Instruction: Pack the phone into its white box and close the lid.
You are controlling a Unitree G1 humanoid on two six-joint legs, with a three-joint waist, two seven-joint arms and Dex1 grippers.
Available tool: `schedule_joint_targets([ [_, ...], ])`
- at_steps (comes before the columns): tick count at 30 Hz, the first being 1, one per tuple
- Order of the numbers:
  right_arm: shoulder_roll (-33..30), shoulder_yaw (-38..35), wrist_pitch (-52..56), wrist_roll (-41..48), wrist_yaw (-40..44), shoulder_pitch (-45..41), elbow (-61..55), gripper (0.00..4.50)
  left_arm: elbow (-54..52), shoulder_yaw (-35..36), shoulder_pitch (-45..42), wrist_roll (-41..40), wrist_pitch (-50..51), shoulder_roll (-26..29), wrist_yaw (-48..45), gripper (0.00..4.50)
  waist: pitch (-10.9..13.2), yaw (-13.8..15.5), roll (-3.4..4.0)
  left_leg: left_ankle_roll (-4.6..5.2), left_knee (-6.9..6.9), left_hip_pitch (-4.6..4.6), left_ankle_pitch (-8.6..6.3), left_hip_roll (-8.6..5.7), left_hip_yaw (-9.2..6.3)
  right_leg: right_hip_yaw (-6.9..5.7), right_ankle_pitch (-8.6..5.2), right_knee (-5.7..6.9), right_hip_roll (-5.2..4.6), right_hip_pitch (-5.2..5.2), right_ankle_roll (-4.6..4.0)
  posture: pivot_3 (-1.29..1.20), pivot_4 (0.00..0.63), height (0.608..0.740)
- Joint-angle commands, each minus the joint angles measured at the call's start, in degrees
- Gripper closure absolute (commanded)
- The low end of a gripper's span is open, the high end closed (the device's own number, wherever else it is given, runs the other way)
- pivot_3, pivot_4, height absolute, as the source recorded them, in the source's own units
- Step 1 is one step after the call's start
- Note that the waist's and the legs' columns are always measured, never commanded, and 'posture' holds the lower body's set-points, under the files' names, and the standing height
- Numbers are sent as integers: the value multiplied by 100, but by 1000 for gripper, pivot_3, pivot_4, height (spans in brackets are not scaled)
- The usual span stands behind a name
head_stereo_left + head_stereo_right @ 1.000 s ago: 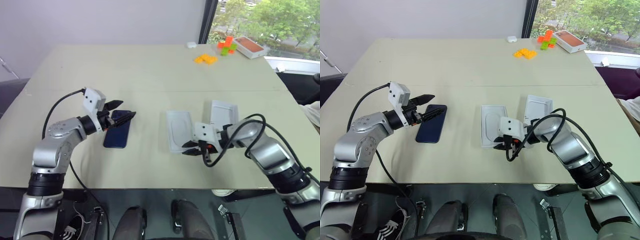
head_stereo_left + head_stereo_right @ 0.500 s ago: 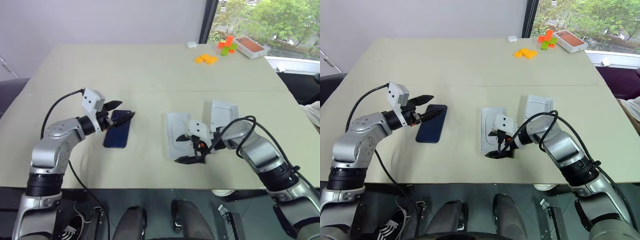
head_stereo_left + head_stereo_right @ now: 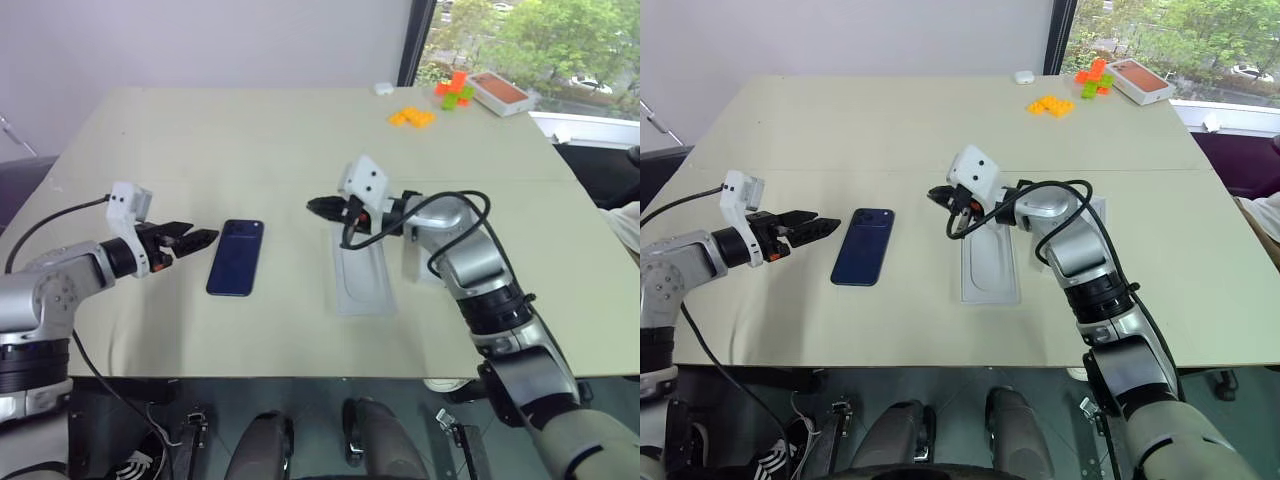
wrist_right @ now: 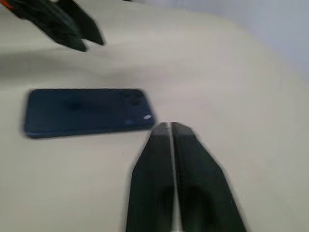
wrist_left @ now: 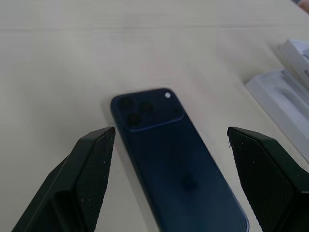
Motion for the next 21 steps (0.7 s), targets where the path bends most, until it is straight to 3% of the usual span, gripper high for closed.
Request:
schedule_joint_targets([
  [1, 377, 687, -980, -855, -402, -305, 519, 4482, 655, 368, -616, -231, 694, -76, 402, 571, -1, -19, -5, -2, 1, 1, 1, 0, -1, -1, 0, 8, 1, -1, 0, 0, 150, 740],
  [11, 957, 1245, -1278, -1492, -387, -291, 1522, 4482, 1846, 20, -1347, -14, 1345, -367, 455, 571, -3, -31, -8, -34, 4, 8, 19, -2, -1, 1, 0, 33, 1, -5, 0, 0, 150, 740],
  [16, 1355, 1096, -462, -1395, -371, -338, 1673, 4482, 2638, 42, -1694, 107, 1615, -577, 632, 571, -3, -49, -8, -40, 3, 8, 23, -2, -4, 1, 0, 35, 1, -7, -1, 0, 150, 740],
  [21, 1655, 982, 291, -1147, -129, -323, 1667, 4482, 2781, -138, -1819, 164, 1736, -668, 413, 571, -3, -49, -8, -45, 2, 11, 25, -1, -5, 2, 0, 42, 2, -8, -1, 0, 150, 740],
])
